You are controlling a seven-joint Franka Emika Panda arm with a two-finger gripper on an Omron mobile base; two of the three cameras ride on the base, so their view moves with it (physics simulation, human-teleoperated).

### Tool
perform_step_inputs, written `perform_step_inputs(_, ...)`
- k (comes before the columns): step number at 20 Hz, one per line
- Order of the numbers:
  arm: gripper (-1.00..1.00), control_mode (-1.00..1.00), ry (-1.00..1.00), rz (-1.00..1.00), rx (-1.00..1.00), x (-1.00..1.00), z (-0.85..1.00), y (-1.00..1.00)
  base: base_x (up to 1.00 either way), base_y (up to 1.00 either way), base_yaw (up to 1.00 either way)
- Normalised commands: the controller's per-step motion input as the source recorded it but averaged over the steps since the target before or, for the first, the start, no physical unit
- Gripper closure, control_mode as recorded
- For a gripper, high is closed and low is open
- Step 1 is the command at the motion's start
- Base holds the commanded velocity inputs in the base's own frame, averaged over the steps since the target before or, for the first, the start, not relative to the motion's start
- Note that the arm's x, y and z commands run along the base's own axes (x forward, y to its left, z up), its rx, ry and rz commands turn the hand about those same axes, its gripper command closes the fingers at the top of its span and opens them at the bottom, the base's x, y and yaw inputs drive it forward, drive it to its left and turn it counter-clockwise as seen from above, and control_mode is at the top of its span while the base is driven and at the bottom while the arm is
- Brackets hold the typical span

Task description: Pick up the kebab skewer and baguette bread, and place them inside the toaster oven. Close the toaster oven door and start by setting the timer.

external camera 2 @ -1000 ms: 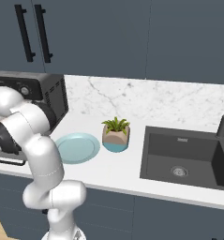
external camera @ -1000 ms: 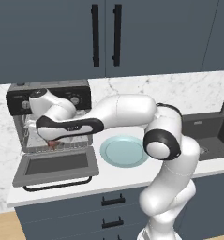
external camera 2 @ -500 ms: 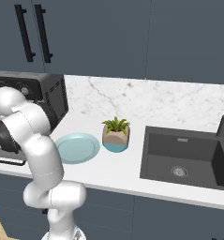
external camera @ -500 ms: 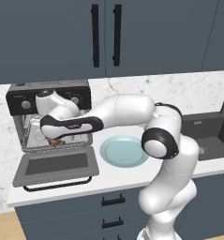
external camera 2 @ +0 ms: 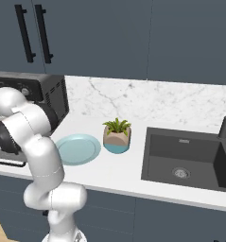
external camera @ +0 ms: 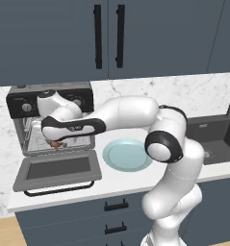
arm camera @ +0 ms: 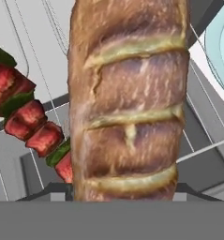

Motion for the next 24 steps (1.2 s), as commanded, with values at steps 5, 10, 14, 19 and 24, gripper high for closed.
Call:
perform_step_inputs(5,-1.0,-1.0,0.0,0.0,0.01,-0.25,0.0,-0.36,0.0,0.0,0.0)
perform_step_inputs(10,-1.0,-1.0,0.0,0.0,0.0,-0.41,0.05,-0.28,0.0,0.0,0.0)
perform_step_inputs(14,-1.0,-1.0,0.0,0.0,0.0,-0.49,0.32,-0.18,0.0,0.0,0.0)
perform_step_inputs(19,-1.0,-1.0,-0.01,0.01,0.0,-0.24,0.54,-0.02,0.0,0.0,0.0)
perform_step_inputs(24,-1.0,-1.0,-0.04,0.01,0.0,-0.5,0.62,0.0,0.0,0.0,0.0)
